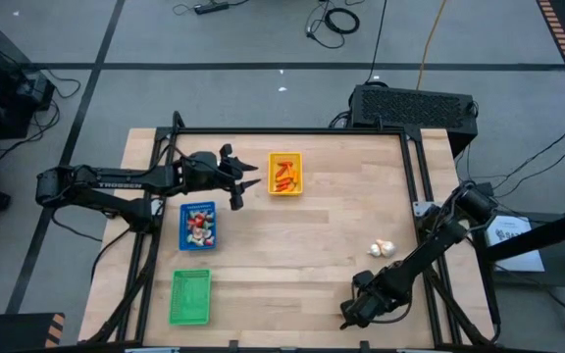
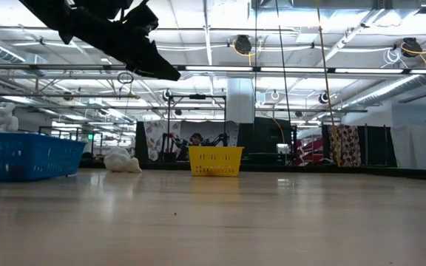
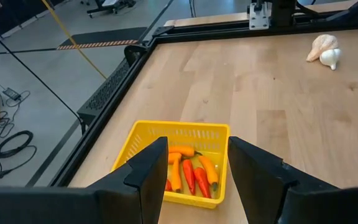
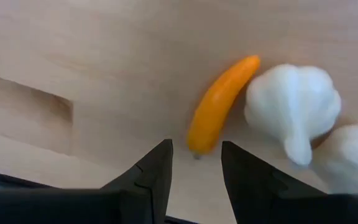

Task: Sort produce into baskets
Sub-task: Put the yellow chili pepper into the yellow bin, then put the garlic into the green bin

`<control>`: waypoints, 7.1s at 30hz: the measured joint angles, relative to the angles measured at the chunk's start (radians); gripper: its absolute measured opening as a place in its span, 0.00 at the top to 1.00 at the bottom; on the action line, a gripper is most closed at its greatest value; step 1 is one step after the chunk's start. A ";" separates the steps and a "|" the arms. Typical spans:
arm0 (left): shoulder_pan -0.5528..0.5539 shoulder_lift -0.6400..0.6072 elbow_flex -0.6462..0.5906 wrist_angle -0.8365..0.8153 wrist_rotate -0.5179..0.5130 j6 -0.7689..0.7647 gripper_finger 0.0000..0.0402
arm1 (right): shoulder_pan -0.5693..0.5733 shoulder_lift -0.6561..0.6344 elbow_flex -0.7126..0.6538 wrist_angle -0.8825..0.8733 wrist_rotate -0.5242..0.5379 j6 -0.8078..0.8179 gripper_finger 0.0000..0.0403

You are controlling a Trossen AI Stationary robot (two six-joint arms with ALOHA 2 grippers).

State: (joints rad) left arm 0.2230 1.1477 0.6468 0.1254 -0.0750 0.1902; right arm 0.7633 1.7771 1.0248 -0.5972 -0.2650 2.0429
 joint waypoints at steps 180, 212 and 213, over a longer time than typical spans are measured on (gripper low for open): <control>0.255 0.747 0.634 -1.099 -0.161 0.341 0.24 | -0.718 -0.935 -0.435 0.299 0.472 -2.037 0.67; 0.318 0.828 0.632 -1.115 -0.094 0.366 0.46 | -0.718 -0.935 -0.435 0.284 0.469 -2.055 0.67; 0.318 0.828 0.632 -1.115 -0.093 0.366 0.50 | -0.718 -0.935 -0.435 0.285 0.469 -2.055 0.67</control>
State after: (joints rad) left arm 0.5411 1.9755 1.2789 -0.9896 -0.1678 0.5565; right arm 0.0454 0.8425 0.5903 -0.3126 0.2038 -0.0116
